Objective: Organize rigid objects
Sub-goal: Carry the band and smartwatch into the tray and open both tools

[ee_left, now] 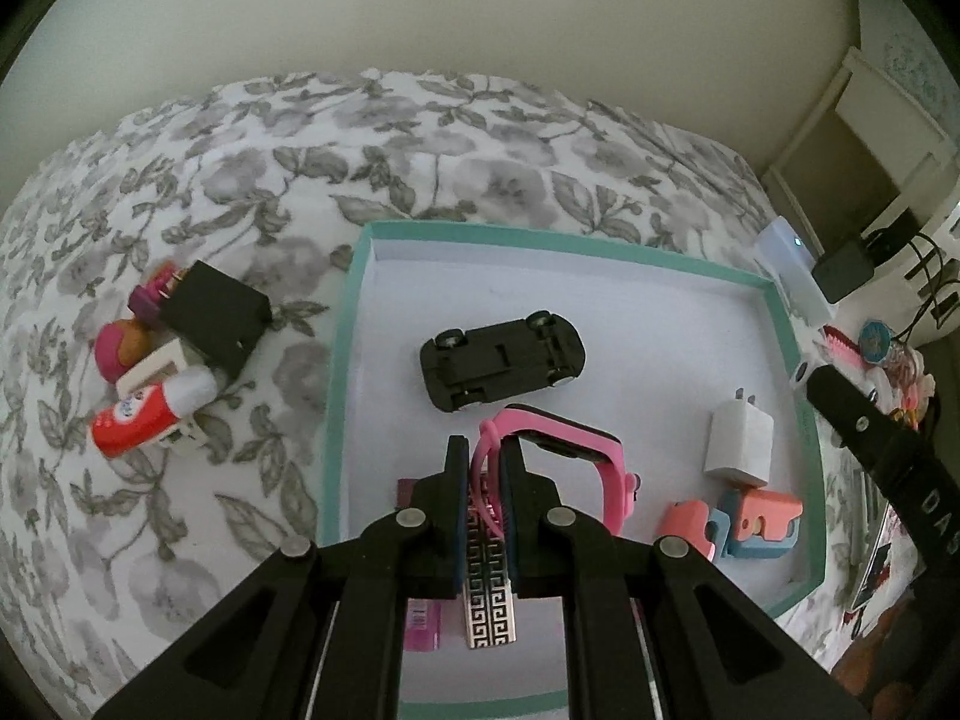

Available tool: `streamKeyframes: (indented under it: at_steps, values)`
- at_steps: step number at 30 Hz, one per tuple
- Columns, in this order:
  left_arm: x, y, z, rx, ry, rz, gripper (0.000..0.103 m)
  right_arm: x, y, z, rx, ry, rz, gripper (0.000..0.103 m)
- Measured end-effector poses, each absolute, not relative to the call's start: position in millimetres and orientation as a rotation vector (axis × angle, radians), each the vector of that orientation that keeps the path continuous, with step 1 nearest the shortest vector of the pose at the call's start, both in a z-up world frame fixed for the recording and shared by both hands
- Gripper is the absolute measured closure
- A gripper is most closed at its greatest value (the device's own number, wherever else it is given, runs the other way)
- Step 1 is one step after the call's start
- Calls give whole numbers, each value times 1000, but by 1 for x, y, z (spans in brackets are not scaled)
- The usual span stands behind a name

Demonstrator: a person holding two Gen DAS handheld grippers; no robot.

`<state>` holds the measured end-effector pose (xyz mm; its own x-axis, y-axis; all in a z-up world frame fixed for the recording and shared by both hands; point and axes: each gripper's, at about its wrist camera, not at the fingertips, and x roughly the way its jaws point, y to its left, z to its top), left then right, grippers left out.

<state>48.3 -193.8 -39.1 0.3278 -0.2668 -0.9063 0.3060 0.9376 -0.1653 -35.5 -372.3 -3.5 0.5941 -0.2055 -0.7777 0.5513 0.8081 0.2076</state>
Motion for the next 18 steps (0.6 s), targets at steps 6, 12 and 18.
streamKeyframes:
  at_steps: [6, 12, 18]
  values:
    - [51, -197, -44, 13, 1180, -378, 93, -30, -377, -7, 450, 828, -460, 41]
    - [53, -201, -47, 14, 1182, -379, 93, -25, -376, -13, 431, 842, -457, 41]
    - [54, -201, -49, 19, 1193, -378, 92, -22, -373, -15, 412, 856, -456, 41]
